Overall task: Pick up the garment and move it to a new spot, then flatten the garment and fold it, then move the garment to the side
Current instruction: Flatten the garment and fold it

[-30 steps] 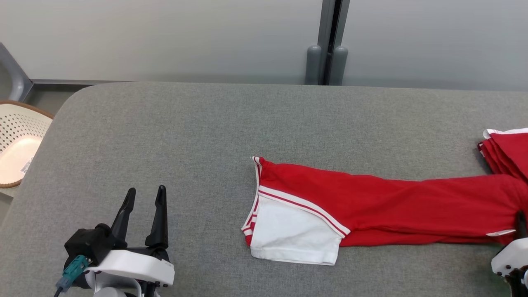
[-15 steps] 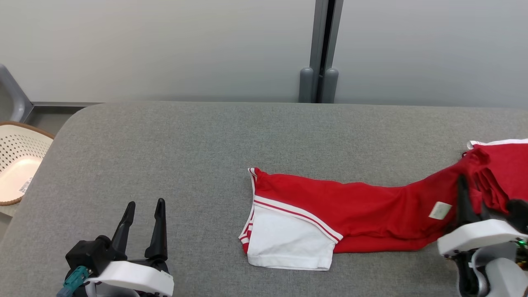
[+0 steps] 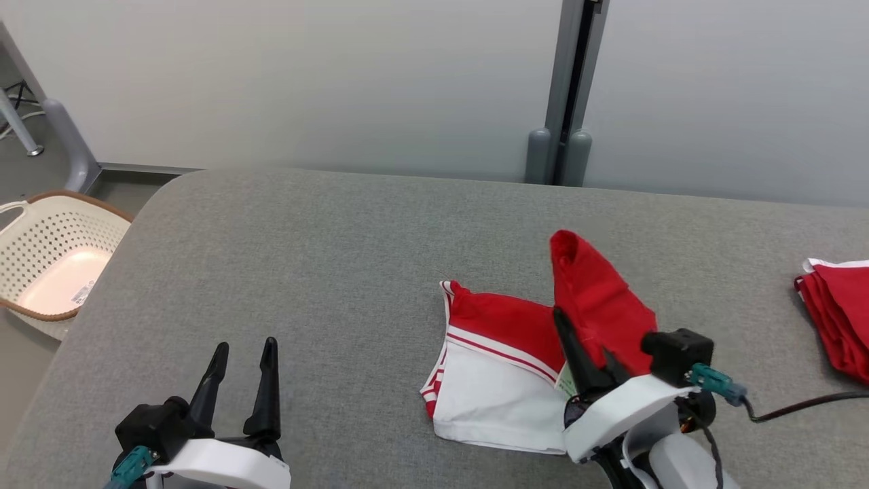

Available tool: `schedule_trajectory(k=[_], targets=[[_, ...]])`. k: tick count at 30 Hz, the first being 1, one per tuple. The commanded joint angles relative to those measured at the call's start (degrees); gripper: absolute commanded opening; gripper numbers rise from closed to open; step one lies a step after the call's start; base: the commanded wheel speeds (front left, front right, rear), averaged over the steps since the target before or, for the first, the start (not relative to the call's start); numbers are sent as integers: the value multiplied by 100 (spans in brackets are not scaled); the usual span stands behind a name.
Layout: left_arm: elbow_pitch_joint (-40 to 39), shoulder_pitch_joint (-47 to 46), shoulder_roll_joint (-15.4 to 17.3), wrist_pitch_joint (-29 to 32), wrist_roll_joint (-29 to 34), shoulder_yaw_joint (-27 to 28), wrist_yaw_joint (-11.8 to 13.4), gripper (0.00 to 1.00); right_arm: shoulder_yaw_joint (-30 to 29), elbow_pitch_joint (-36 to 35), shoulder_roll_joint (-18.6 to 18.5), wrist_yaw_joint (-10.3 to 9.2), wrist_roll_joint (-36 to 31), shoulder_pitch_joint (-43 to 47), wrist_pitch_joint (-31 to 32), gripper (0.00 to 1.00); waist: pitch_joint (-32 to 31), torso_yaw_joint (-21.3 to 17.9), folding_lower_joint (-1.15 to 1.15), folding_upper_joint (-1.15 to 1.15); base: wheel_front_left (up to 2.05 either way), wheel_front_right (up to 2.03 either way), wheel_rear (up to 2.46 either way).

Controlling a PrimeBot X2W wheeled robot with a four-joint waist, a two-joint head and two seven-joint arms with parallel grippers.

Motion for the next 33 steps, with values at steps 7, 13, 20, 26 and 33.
schedule_trajectory(k=[7,13,20,26,33], targets=[[-33,-115,23,-6,-89,-125,23,100,592,704,9,-3,326,-419,-140,0,244,436,0,0,0,0,0],[-28,-134,22,-6,-152,-175,40,100,967,1411,12,-3,659,-749,-311,0,435,734,0,0,0,0,0],[11,-176,22,-6,-196,-277,52,100,1441,1824,12,-3,1088,-959,-522,100,526,930,0,0,0,0,0],[51,-186,24,-6,-228,-384,90,100,2465,1575,13,-3,1781,-1020,-588,100,531,971,0,0,0,0,0],[-1,-200,22,-6,-188,-264,98,100,2316,1665,2,-3,1697,-1367,-645,100,483,661,0,0,0,0,0]])
